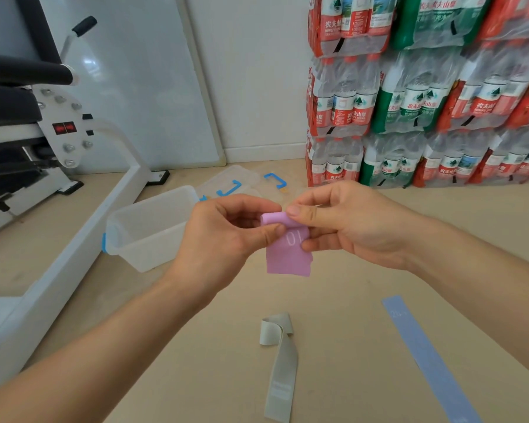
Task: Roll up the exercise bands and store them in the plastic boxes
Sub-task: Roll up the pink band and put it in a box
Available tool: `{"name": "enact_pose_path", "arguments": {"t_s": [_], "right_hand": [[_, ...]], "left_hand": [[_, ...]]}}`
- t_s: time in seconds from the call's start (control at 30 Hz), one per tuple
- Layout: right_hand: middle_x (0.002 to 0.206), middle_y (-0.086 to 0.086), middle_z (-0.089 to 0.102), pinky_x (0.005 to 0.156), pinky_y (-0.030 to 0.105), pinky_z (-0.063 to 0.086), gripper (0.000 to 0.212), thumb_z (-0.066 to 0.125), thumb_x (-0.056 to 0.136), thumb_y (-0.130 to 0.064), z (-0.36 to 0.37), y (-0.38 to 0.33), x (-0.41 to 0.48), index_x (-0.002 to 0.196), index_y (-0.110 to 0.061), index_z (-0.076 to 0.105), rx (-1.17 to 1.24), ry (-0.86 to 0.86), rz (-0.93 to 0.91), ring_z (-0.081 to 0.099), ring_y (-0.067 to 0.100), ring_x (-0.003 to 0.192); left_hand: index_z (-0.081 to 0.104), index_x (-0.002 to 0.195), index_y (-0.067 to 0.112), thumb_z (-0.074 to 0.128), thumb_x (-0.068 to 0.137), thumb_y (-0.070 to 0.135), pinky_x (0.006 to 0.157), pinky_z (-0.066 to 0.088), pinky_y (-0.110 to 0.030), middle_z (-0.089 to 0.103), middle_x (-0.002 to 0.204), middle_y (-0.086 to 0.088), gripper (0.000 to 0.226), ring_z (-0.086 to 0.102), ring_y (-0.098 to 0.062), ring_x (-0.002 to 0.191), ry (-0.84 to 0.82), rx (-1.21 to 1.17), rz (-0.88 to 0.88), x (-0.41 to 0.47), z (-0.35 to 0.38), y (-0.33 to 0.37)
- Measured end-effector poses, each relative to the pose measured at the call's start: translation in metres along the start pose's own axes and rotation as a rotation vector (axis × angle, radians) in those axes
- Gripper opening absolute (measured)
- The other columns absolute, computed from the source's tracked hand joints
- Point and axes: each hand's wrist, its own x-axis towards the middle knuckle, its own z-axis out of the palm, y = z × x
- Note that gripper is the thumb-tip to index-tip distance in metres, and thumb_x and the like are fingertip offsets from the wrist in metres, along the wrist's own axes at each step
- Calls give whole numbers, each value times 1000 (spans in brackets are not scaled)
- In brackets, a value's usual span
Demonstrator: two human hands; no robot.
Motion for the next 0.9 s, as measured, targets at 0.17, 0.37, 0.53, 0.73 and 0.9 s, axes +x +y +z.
{"name": "enact_pose_path", "arguments": {"t_s": [0.17, 0.37, 0.53, 0.73, 0.9], "right_hand": [[75, 8, 67, 60, 20, 53, 10, 68, 82, -13, -1, 1, 1, 89, -6, 69, 2, 36, -26, 64, 9, 64], [80, 13, 68, 60, 20, 53, 10, 68, 79, -11, -2, 1, 1, 87, -5, 68, 40, 74, -59, 64, 12, 68], [79, 11, 70, 60, 21, 53, 11, 69, 80, -8, -2, 2, 1, 89, -4, 67, 33, 70, -74, 64, 13, 67], [82, 3, 71, 75, 27, 50, 13, 72, 80, -11, -6, -3, -4, 90, -10, 64, -282, -12, -87, 62, 9, 74], [85, 11, 73, 81, 30, 53, 29, 72, 78, 1, -3, -4, -6, 97, -13, 56, -298, -9, -164, 67, 18, 75]], "left_hand": [[71, 86, 12, 80, 68, 1, 74, 58, -29, 73, 91, -17, 23, 69, -33, 89, -5, -4, -3, 1, 0, -2], [72, 94, 10, 81, 68, 31, 84, 55, -43, 75, 94, -13, 35, 69, -32, 92, -50, -47, -60, 2, -1, -3], [75, 92, 10, 74, 68, 32, 84, 55, -43, 76, 89, -10, 33, 70, -31, 88, -49, -30, -58, 0, 1, -1], [76, 88, 14, 75, 78, 16, 74, 56, -29, 77, 82, -3, 11, 73, -19, 81, -110, 91, -43, -1, -2, 4], [71, 94, 21, 76, 78, 12, 72, 52, -31, 70, 78, -1, 19, 64, -15, 74, -119, 120, 57, 1, 0, 5]]}}
